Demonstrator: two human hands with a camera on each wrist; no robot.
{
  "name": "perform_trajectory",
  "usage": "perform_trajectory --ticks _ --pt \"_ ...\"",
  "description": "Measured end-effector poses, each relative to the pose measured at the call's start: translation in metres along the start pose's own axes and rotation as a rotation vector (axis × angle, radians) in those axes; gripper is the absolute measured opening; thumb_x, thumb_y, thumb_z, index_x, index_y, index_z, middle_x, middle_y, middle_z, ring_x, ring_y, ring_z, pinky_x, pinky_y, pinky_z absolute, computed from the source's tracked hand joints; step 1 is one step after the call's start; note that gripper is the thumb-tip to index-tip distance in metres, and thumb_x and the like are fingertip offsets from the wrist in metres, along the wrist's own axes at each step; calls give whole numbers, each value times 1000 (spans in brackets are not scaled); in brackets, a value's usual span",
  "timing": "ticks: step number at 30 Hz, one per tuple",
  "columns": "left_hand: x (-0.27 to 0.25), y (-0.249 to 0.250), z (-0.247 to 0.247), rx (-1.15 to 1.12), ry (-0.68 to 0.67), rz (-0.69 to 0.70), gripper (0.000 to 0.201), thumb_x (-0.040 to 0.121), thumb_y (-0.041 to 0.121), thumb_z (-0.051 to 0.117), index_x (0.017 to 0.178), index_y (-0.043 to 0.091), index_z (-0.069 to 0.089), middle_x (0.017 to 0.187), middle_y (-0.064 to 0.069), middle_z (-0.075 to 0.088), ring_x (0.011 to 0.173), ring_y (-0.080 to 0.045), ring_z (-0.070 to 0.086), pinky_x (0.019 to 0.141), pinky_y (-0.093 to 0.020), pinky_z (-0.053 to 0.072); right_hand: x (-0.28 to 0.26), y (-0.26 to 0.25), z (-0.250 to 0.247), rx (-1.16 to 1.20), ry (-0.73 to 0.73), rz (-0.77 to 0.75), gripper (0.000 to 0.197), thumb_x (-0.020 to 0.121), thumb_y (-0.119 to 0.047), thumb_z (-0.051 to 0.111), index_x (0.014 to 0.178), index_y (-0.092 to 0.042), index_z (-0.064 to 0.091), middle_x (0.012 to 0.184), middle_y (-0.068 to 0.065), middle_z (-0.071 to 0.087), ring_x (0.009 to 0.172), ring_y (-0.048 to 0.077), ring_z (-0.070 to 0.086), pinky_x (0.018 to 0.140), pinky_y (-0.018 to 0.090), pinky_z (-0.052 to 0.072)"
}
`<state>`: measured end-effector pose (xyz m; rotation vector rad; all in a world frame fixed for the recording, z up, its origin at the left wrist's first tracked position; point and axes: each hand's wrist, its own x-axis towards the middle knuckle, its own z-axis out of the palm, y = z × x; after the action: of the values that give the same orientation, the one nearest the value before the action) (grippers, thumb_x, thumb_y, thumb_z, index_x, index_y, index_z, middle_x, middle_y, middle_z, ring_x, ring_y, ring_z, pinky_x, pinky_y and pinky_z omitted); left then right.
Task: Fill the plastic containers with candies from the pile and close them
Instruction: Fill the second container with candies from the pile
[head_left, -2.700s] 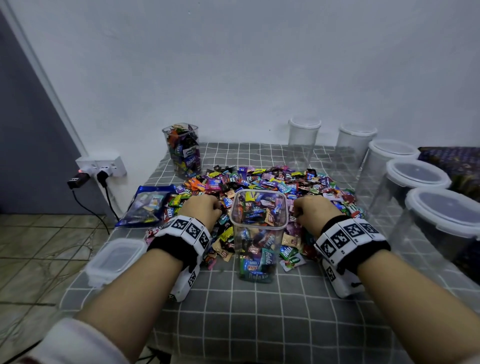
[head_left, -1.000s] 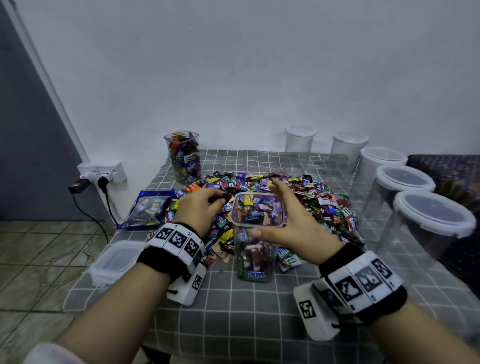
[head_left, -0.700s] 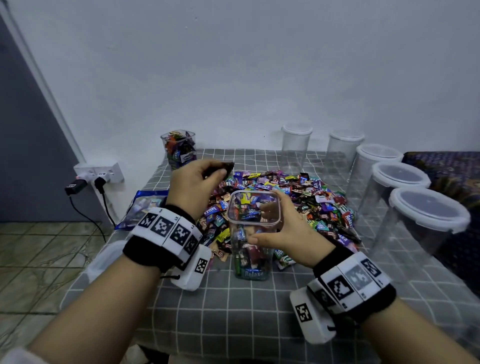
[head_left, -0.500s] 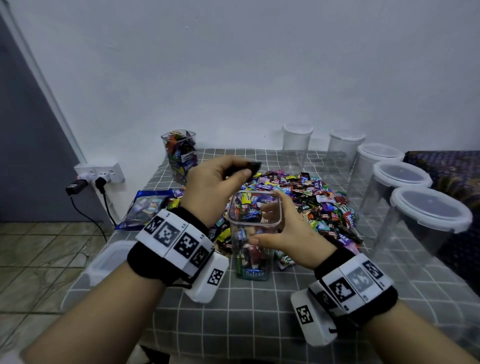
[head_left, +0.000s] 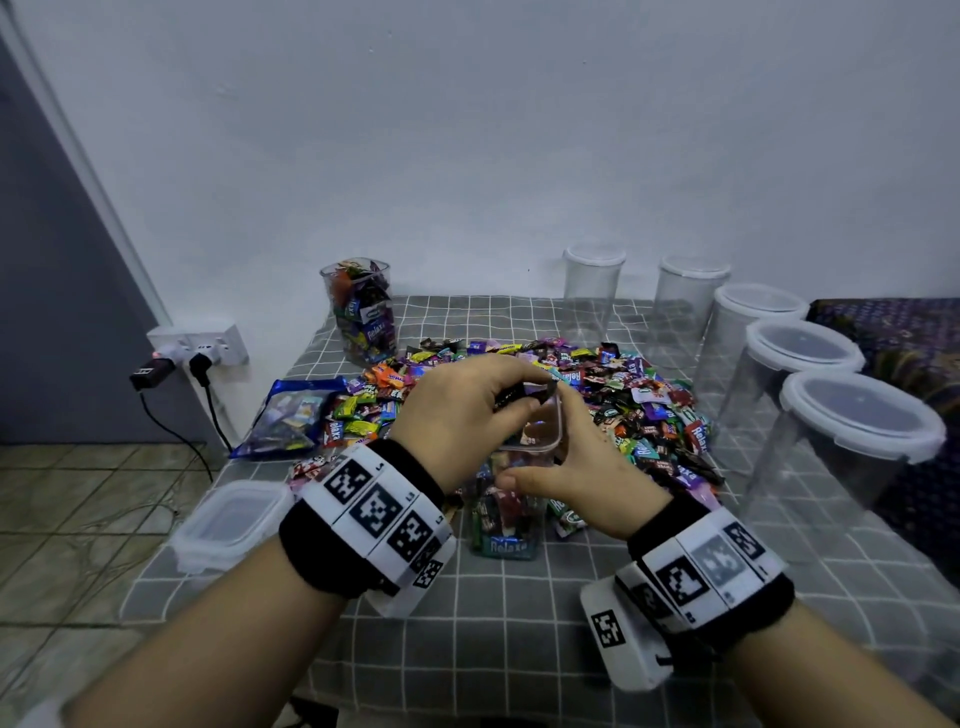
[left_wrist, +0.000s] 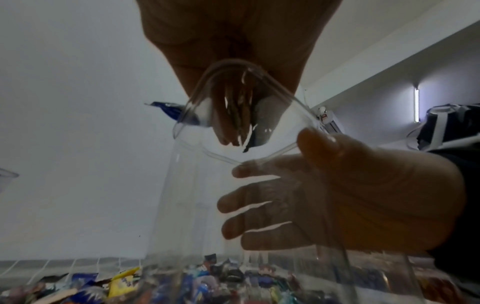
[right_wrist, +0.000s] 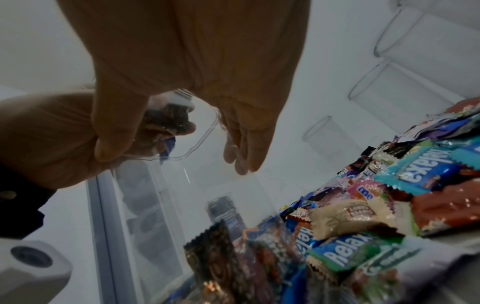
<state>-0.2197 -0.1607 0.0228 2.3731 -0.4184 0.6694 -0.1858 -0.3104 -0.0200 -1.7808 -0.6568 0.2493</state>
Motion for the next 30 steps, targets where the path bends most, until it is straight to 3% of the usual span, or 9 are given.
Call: perform_trajectory --ticks 5,11,15,19,21,23,25,28,30 --pt "1 4 3 162 -49 70 35 76 29 56 107 25 70 109 7 70 100 -15 65 83 -32 52 -1 0 0 49 -9 -28 77 72 2 76 128 -23 30 97 -6 61 81 -4 65 75 14 49" --pt "0 4 2 157 -59 89 33 79 31 55 107 26 70 111 8 69 102 -13 64 83 -30 51 0 1 1 71 -19 -48 76 74 4 74 127 -27 29 100 -1 59 81 -3 65 74 14 49" --pt "0 0 2 127 -110 76 37 82 35 52 115 30 67 121 13 64 115 -4 57 93 -30 48 -1 1 1 72 -14 -64 73 74 6 73 124 -26 30 104 2 58 81 -5 65 72 12 49" --pt "0 0 0 89 -198 98 38 86 36 48 120 34 62 131 15 56 122 -2 50 98 -30 45 0 5 0 26 -14 -61 73 75 -1 75 116 -40 29 115 1 57 94 2 64 84 22 52" --pt "0 1 0 5 -180 99 35 87 33 51 120 33 63 128 15 58 117 1 53 96 -28 45 0 3 -3 -54 -23 -57 79 73 -9 78 121 -41 25 120 -11 53 102 -6 58 90 16 47" --pt "0 1 -4 -157 -99 61 31 86 29 54 116 32 65 111 20 65 100 5 60 87 -23 48 -1 2 -9 -180 -59 -56 91 70 -14 81 131 -39 18 125 -24 44 112 -14 46 96 9 38" --pt "1 0 -12 -266 8 -8 27 86 29 55 110 37 64 98 24 65 89 7 60 80 -22 50 -1 3 -20 -251 -107 -20 93 67 -16 84 132 -40 21 130 -20 44 117 -11 44 101 11 34" --pt "5 -12 -26 -310 147 -145 22 90 24 58 103 42 63 97 19 67 89 6 62 76 -23 52 -2 5 -39 -378 -198 113 95 62 -35 85 140 -32 30 142 -10 37 131 4 35 112 25 27" --pt "7 -24 -34 -279 160 -248 23 91 20 58 101 40 64 95 18 66 87 7 60 74 -21 51 -2 4 -51 -481 -202 212 96 72 -36 79 148 -23 22 143 -9 32 136 10 29 111 22 23"
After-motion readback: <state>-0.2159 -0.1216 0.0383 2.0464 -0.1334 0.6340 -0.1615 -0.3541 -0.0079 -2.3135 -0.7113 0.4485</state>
